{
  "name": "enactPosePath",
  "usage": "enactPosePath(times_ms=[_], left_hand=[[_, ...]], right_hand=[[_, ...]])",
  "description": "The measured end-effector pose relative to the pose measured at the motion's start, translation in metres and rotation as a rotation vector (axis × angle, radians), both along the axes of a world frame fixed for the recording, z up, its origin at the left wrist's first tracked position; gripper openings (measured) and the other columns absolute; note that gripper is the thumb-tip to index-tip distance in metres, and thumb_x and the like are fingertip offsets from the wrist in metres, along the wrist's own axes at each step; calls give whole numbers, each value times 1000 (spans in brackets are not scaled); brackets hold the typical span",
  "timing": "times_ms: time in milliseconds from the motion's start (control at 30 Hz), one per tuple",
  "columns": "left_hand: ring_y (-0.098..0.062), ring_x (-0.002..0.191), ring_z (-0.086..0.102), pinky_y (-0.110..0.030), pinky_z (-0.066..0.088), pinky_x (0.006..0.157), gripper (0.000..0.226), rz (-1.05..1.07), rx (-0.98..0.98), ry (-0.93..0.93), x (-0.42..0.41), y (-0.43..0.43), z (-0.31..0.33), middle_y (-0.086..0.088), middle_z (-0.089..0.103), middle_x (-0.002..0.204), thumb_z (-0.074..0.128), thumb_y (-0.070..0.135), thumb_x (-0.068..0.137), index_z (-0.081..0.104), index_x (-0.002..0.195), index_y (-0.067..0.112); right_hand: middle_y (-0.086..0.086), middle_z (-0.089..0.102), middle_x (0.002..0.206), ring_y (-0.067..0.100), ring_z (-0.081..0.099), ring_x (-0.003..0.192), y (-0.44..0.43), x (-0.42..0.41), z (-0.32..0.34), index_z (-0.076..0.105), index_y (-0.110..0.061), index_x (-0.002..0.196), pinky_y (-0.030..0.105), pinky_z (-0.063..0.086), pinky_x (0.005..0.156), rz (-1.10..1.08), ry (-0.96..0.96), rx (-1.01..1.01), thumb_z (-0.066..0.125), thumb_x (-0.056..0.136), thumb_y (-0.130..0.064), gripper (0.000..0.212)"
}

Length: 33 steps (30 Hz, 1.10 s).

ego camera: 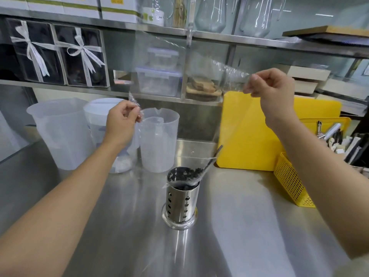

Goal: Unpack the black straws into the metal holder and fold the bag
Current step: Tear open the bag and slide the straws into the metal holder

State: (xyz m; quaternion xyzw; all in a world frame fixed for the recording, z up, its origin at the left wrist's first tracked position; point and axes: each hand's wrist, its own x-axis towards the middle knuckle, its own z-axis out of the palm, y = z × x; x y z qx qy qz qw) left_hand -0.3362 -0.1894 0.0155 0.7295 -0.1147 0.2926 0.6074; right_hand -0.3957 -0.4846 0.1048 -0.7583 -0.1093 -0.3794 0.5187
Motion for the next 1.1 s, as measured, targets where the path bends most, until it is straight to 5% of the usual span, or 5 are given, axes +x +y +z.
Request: enactPosePath(times_ms=[200, 367, 600, 867, 1100], left_hand=[[1, 53, 60, -15, 53, 63, 23, -2, -52, 14, 2, 11, 5, -2, 61, 68, 53, 8, 90, 57, 73, 23], [1, 53, 60, -15, 52, 62, 23, 8, -80, -19, 0, 9, 13, 1, 61, 66, 55, 10, 89, 57, 73, 26], [-2, 52, 60, -16, 50, 56, 20, -39, -196, -49, -6, -3, 32, 2, 62, 65, 54, 8, 89, 58, 74, 21], [-6, 51, 61, -22, 54, 52, 16, -122, -275, -44, -9, -37, 52, 3, 63, 63, 53, 12, 90, 58, 76, 19], [-4, 43, 58, -22, 53, 45, 16, -372, -329, 157, -29, -123, 45, -5, 57, 65, 50, 8, 92, 53, 77, 13]], right_hand=[[-10, 64, 57, 6, 60, 56, 2, 0, 3, 54, -22, 74, 29, 51, 58, 3, -86, 58, 55, 90, -13, 19], [6, 60, 71, 29, 59, 71, 2, 3, 11, 55, -24, 72, 49, 54, 70, -26, -77, 117, 57, 88, -15, 18], [-5, 62, 61, 11, 59, 54, -3, -3, 21, 56, -21, 74, 28, 49, 54, -8, -133, 199, 58, 87, -17, 14], [3, 63, 76, 12, 61, 62, -21, -23, 19, 51, -17, 87, 27, 49, 57, 51, -101, 278, 61, 87, -22, 11], [-11, 65, 53, 7, 59, 49, -78, -50, 0, 54, -21, 75, 21, 45, 48, -131, -56, 241, 57, 87, -12, 14]])
